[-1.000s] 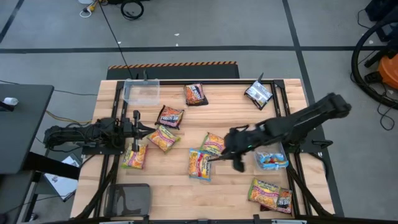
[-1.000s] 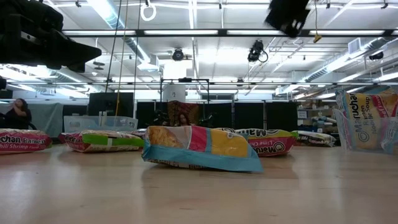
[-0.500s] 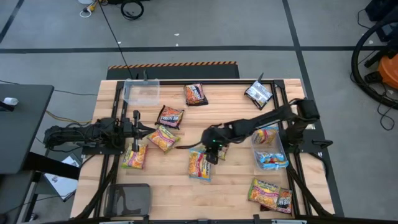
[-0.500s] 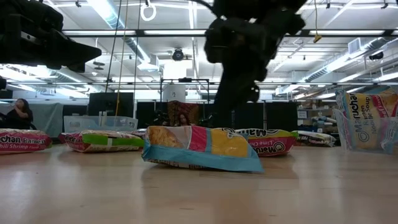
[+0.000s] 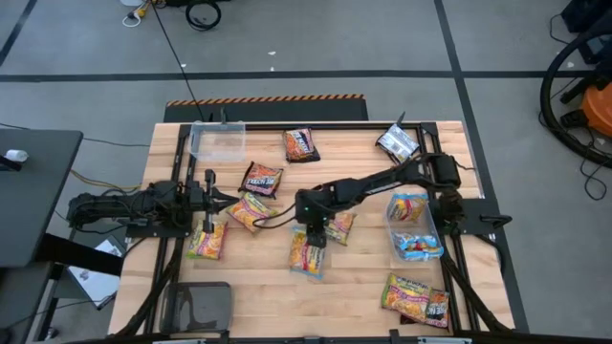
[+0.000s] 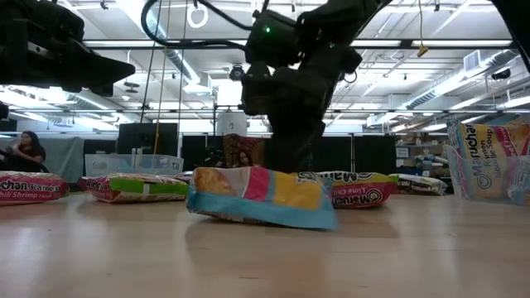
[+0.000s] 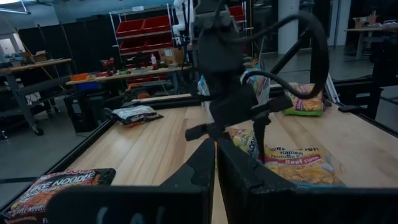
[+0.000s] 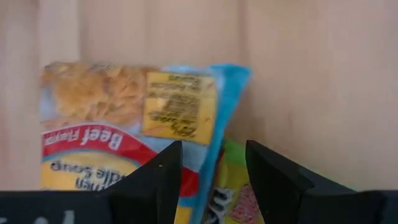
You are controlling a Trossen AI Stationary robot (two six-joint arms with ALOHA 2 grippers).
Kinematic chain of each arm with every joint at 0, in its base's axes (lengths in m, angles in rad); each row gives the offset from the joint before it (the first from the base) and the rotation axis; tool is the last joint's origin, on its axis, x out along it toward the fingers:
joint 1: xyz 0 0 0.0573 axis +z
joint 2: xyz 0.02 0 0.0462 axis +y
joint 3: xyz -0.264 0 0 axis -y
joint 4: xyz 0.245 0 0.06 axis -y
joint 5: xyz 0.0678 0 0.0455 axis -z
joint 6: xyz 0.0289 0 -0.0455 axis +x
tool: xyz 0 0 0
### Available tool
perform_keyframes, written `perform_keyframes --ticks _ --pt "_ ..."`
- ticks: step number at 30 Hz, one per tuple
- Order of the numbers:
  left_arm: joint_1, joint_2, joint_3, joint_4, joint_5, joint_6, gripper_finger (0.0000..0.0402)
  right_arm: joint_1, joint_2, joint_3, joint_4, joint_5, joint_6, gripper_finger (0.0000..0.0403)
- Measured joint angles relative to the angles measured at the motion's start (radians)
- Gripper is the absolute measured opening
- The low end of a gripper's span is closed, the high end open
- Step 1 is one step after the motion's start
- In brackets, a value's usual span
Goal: Sort Maruchan noodles
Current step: Put the blue noodle pack into the bottom transparent bin
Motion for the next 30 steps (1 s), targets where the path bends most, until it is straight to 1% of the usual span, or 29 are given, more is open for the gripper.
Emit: perform_keyframes --ticks 3,5,10,13,15,17,22,23,25,27,30 --pt "0.000 0.000 0.000 0.000 0.000 0.000 0.0025 -0.006 0.015 -0.001 -0.017 -0.098 -0.019 0.0181" --pt "0.000 0.000 0.000 0.000 0.000 0.000 0.0025 0.002 0.023 -0.001 -0.024 -0.136 -0.020 0.0181" --pt "0.000 0.005 0.000 0.001 0.000 0.000 0.0025 0.039 0.052 0.001 0.006 -0.154 -0.016 0.0179" --pt "0.000 0.013 0.000 0.001 0.000 0.000 0.0025 0.055 0.061 0.003 0.020 -0.151 -0.011 0.0168" --pt "0.000 0.015 0.000 0.000 0.000 0.000 0.0025 0.064 0.061 0.003 0.026 -0.141 0.001 0.0150" --pt "0.000 0.018 0.000 0.000 0.000 0.000 0.0025 0.068 0.057 0.002 0.035 -0.135 0.037 0.0123" --pt "0.000 0.019 0.000 0.000 0.000 0.000 0.0025 0.069 0.023 -0.003 0.037 -0.103 0.087 0.0021" --pt "0.000 0.019 0.000 0.000 0.000 0.000 0.0025 0.068 0.011 -0.004 0.026 -0.089 0.091 0.0012" --pt "0.000 0.019 0.000 0.000 0.000 0.000 0.0025 0.067 -0.028 -0.006 -0.005 -0.063 0.111 0.0011" --pt "0.000 0.019 0.000 0.000 0.000 0.000 0.0025 0.067 -0.086 -0.005 -0.051 -0.037 0.116 0.0008" --pt "0.000 0.019 0.000 0.000 0.000 0.000 0.0025 0.076 -0.190 -0.004 -0.153 -0.025 0.120 0.0006"
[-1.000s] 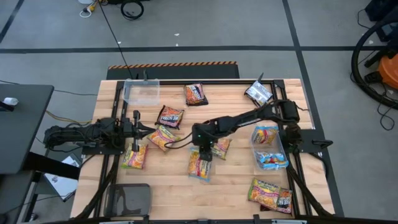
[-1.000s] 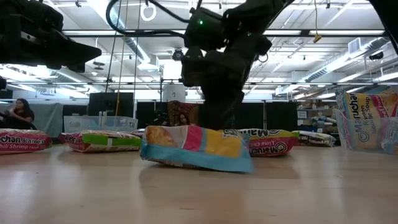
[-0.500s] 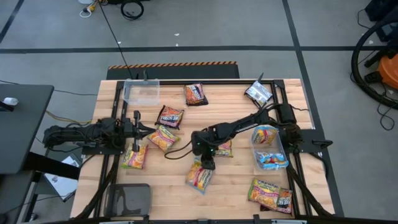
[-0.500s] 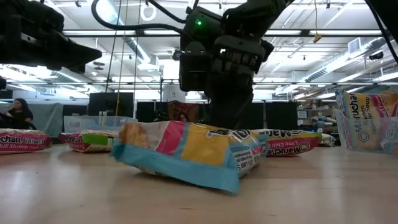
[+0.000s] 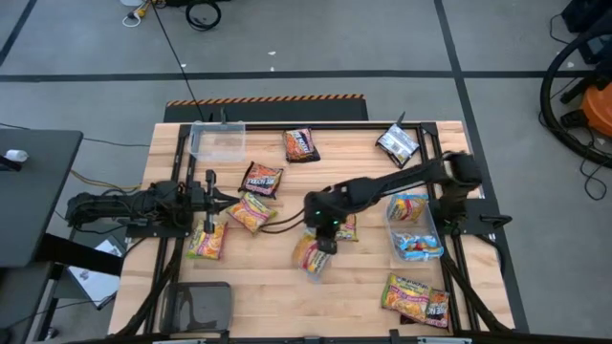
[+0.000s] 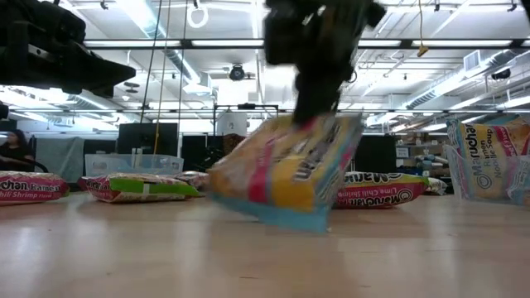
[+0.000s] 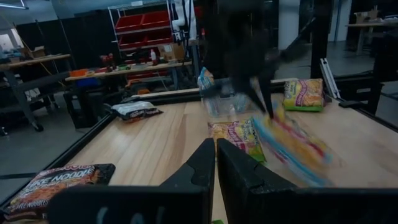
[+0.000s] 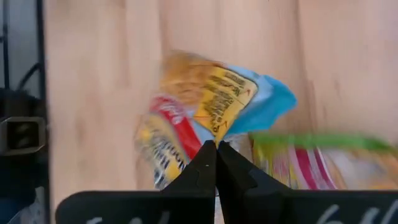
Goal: Sort Maruchan noodles
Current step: Put the blue noodle pack into the bottom transparent bin
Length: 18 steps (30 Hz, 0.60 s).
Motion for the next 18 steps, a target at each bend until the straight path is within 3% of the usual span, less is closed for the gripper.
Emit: perform_keyframes --ticks 11,18 --pt "0.000 0.000 0.000 0.000 0.000 0.000 0.0025 0.102 -0.512 0.002 -0.398 0.061 -0.010 0.0005" --pt "0.000 0.000 0.000 0.000 0.000 0.000 0.0025 0.150 -0.774 0.003 -0.752 0.211 -0.004 0.0005"
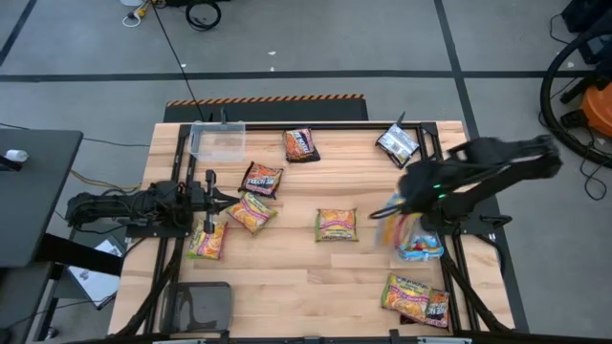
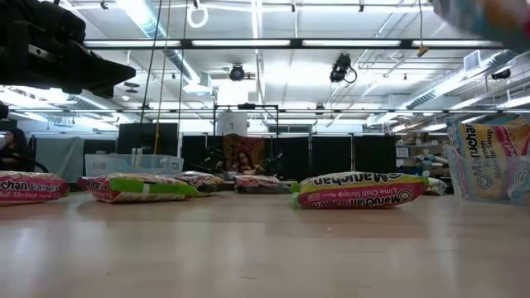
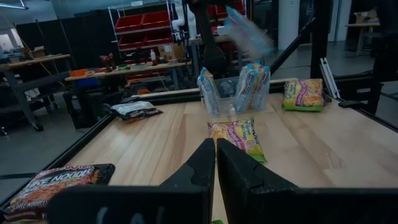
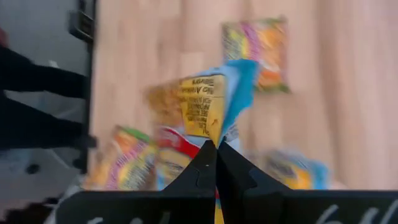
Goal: Sort Maruchan noodles
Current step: Put the blue noodle pack into the bottom transparent bin
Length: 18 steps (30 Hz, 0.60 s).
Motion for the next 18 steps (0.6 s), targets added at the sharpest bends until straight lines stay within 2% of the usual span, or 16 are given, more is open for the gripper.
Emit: perform_keyframes --ticks 6,10,18 --pt "0.000 0.000 0.000 0.000 0.000 0.000 0.0025 0.002 -0.126 0.000 -0.140 0.076 -0.050 0.0005" --pt "0.000 0.000 0.000 0.000 0.000 0.000 0.0025 0.002 -0.168 -0.015 -0.204 0.080 -0.075 0.0005" --pt "0.000 0.000 0.000 0.000 0.000 0.000 0.0025 0.002 -0.254 -0.220 -0.180 0.076 -0.087 0.0005"
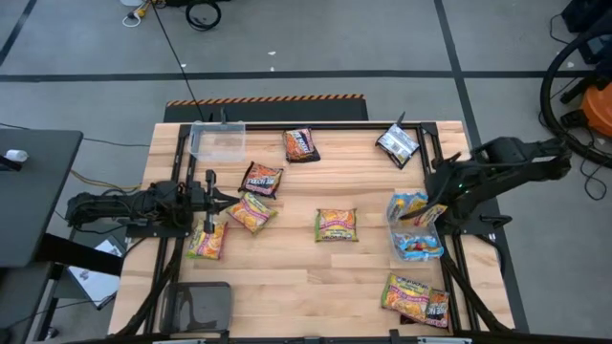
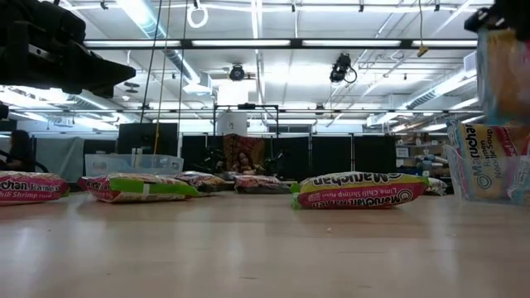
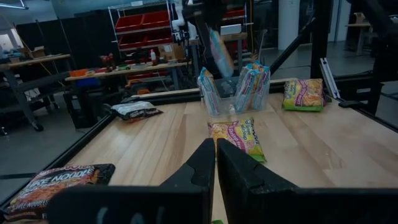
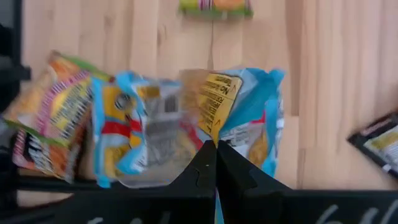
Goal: Sort Maruchan noodles
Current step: Put the blue noodle pack into the bottom transparent bin, then put the black noodle pack into the top transparent bin
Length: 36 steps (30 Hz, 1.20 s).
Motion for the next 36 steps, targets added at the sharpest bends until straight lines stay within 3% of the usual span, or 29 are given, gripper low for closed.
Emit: perform_keyframes --ticks 12,16,23,28,32,36 --pt "0.000 0.000 0.000 0.000 0.000 0.000 0.0025 0.000 0.017 -0.308 0.267 -0.089 -0.025 0.0017" --pt "0.000 0.000 0.000 0.000 0.000 0.000 0.0025 0.000 0.066 -0.328 0.312 -0.091 -0.002 0.0036" --pt "0.000 0.000 0.000 0.000 0.000 0.000 0.0025 0.000 0.170 -0.181 0.308 -0.131 0.029 0.0104" --pt "0.000 0.000 0.000 0.000 0.000 0.000 0.0025 0.000 0.266 -0.001 0.340 -0.046 0.030 0.0151" --pt "0.000 0.000 0.000 0.000 0.000 0.000 0.0025 -0.008 0.361 0.118 0.461 0.049 -0.001 0.0172" --pt "0.000 0.000 0.000 0.000 0.000 0.000 0.0025 -0.041 0.453 0.157 0.654 0.077 -0.031 0.0177"
